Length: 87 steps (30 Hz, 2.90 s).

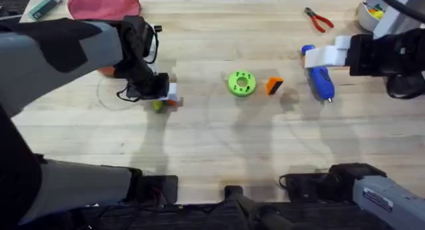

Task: Pick up the gripper from the table and insert it into the empty holder that is missing its gripper. Then pick up a screw, insert it into the mounting hole, and use the screwdriver to tighten it. Finally, clean up the table by picking up the vegetable and placing it into the bucket.

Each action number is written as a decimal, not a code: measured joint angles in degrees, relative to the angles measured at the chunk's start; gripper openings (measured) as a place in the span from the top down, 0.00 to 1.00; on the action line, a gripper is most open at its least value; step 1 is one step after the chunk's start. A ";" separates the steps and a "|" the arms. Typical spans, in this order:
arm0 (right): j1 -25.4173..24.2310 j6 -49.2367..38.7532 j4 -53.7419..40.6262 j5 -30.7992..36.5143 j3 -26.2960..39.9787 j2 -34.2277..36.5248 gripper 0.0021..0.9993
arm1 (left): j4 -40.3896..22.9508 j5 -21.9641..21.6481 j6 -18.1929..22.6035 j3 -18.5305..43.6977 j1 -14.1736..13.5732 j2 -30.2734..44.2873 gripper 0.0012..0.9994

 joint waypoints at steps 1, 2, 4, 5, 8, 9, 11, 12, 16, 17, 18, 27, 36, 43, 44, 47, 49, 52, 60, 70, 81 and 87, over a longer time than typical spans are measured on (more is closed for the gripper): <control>0.00 0.00 0.00 0.01 0.00 0.00 0.01 | 0.05 0.40 -0.04 0.05 -0.02 0.00 0.60; 0.00 0.00 0.00 0.01 0.00 0.00 0.01 | 0.12 0.81 -0.04 0.12 -0.07 0.00 0.77; 0.00 0.00 0.00 0.01 0.00 0.00 0.01 | 0.12 1.06 0.34 0.31 -0.24 -0.02 0.97; 0.00 0.00 0.00 0.01 0.00 0.00 0.01 | 0.14 1.10 0.35 0.33 -0.27 0.00 0.99; 0.00 0.00 0.00 0.01 0.00 0.00 0.01 | 0.14 1.10 0.35 0.36 -0.26 0.00 0.99; 0.00 0.00 0.00 0.01 0.00 0.00 0.01 | 0.14 1.10 0.33 0.36 -0.26 -0.02 0.99; 0.00 0.00 0.00 0.01 0.00 0.00 0.01 | 0.18 1.10 0.33 0.36 -0.26 0.00 0.99; 0.00 0.00 -0.02 0.01 0.00 -0.02 0.01 | 0.20 1.10 0.33 0.36 -0.26 -0.02 0.99; 0.00 0.00 0.00 0.01 0.00 -0.01 0.01 | 0.09 1.13 0.33 0.43 -0.26 0.00 0.99; 0.00 0.00 0.00 0.01 0.00 0.00 0.01 | 0.00 1.06 0.33 0.54 -0.26 0.00 0.99; 0.00 0.00 0.00 -0.01 0.00 0.00 0.01 | -0.10 0.82 0.33 0.66 -0.26 0.00 0.99; 0.00 0.00 0.00 0.01 0.00 0.00 0.01 | -1.75 1.03 0.33 4.79 -0.20 -0.82 0.99; 0.00 0.00 0.00 0.01 0.00 0.00 0.01 | -4.44 1.10 0.33 7.26 -0.20 -11.44 0.99; 0.00 0.00 -0.02 0.01 0.00 0.00 0.01 | -5.33 1.10 0.33 7.26 -0.20 -21.54 0.99; 0.00 0.00 0.00 0.01 0.00 0.00 0.01 | -5.33 1.10 0.33 7.26 -0.20 -22.25 0.99; 0.00 0.00 -0.02 0.01 0.00 0.00 0.01 | -5.33 1.06 0.54 7.26 -0.20 -24.14 0.62; 0.00 0.00 -0.02 0.01 0.00 0.00 0.01 | -5.31 1.06 0.53 7.26 -0.20 -24.75 0.28; 0.00 0.00 -0.02 0.01 0.00 0.00 0.01 | -5.30 1.06 0.35 7.29 -0.20 -24.79 0.06; 0.00 0.00 -0.02 0.01 0.00 -0.01 0.01 | -0.91 1.06 0.33 7.29 -0.20 -24.80 0.05; 0.00 0.00 -0.02 0.01 0.00 0.00 0.01 | 7.85 1.06 2.32 7.53 -0.20 -27.35 0.05; 0.00 0.00 -0.02 0.01 0.00 0.00 0.01 | 5.42 -0.86 8.13 9.10 -0.20 -40.98 0.05; 0.00 0.00 -0.04 0.01 0.00 0.00 0.01 | 4.90 -3.60 8.79 9.10 -0.20 -40.71 0.05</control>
